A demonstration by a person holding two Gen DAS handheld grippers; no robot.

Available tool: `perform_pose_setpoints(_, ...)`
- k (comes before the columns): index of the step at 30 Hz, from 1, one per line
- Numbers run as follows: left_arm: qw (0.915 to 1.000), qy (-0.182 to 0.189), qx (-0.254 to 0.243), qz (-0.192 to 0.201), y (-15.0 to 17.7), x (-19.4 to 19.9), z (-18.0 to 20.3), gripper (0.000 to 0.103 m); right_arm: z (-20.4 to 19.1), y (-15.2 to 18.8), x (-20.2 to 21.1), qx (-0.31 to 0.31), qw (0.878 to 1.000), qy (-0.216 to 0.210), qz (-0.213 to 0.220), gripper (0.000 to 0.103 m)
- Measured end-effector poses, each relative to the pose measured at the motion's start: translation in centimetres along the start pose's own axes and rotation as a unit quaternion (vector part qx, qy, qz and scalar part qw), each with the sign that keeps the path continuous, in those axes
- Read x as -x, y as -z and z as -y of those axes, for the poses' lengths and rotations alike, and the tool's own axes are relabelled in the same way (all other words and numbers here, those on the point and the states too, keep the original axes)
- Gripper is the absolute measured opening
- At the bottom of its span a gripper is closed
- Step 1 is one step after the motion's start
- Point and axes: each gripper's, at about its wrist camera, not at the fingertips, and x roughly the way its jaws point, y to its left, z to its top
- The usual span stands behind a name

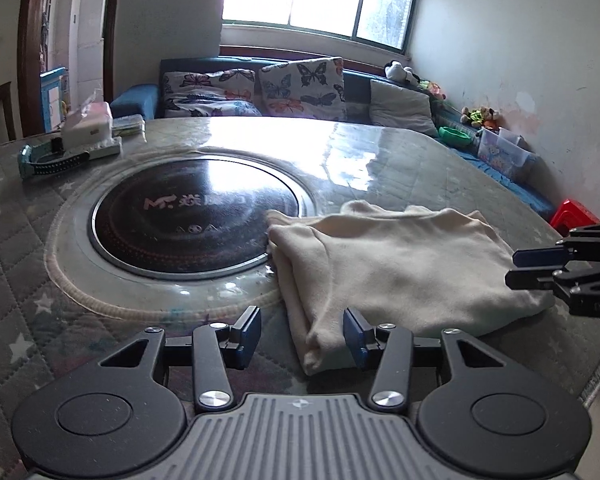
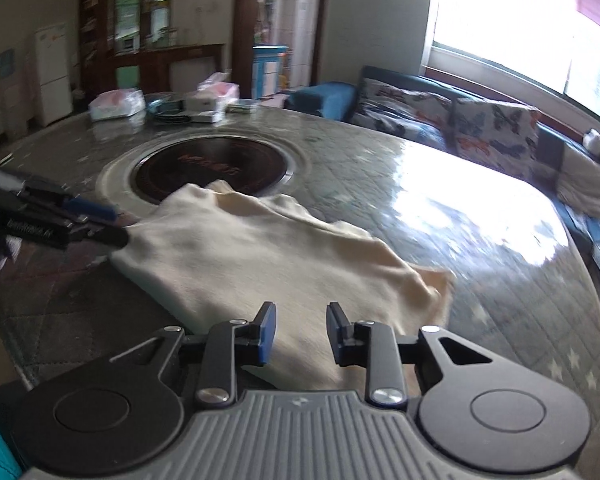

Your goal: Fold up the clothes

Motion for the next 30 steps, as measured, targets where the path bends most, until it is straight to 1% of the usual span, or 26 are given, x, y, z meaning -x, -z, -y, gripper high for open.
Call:
perform_pose_setpoints(3,0.9999,-0.007,0.01,-0.005,-0.1,-0.2,-0.8,0.049,-1.3,-0.7,-0.5,0.025,0.999,-0.02,0.0,0.028)
perform_pose_setpoints(5,0.9999,-0.01,0.012,-0.006,-0.1,-0.2,-1.1,0.049,-2.8,-1.5,-1.0,0.055,0.998,-0.041,0.0,0.028)
perform_pose_setpoints(7,0.9998,-0.012,0.014,-0.006,-0.1,-0.2,-1.4,0.048,-3.9,-1.9,-1.4,0.074,0.996,-0.054,0.001,0.028)
perform_pose_setpoints(9,0.9997,-0.016,0.018,-0.003,-0.4,-0.1,-1.7,0.048,-5.7,-2.6,-2.0,0.105,0.992,-0.073,0.003,0.029)
perform_pose_setpoints(12,0.999,-0.019,0.04,-0.005,-0.9,-0.1,-2.8,0.048,-7.8,-3.4,-2.6,0.144,0.985,-0.097,0.005,0.035)
perform_pose_setpoints(16,0.9971,-0.008,0.075,-0.001,-1.7,0.2,-4.0,0.048,-10.2,-4.1,-3.8,0.189,0.975,-0.117,0.0,0.035)
perform_pose_setpoints(19,0.9955,0.006,0.094,0.002,-2.3,0.4,-4.5,0.048,-11.7,-4.3,-4.7,0.215,0.969,-0.123,-0.004,0.035)
perform_pose_setpoints(23,0.9913,0.033,0.127,-0.005,-2.9,0.1,-5.1,0.048,-13.4,-4.3,-5.7,0.244,0.962,-0.121,-0.008,0.035)
perform_pose_setpoints(27,0.9822,0.067,0.175,-0.016,-3.1,-0.5,-5.8,0.049,-14.6,-4.0,-6.8,0.262,0.96,-0.1,-0.016,0.034)
perform_pose_setpoints(28,0.9793,0.075,0.187,-0.019,-3.1,-0.7,-6.0,0.049,-14.7,-4.0,-6.9,0.262,0.96,-0.095,-0.018,0.03)
perform_pose_setpoints(30,0.9724,0.09,0.214,-0.026,-3.2,-1.1,-6.4,0.05,-14.7,-3.9,-6.9,0.26,0.962,-0.088,-0.016,0.026)
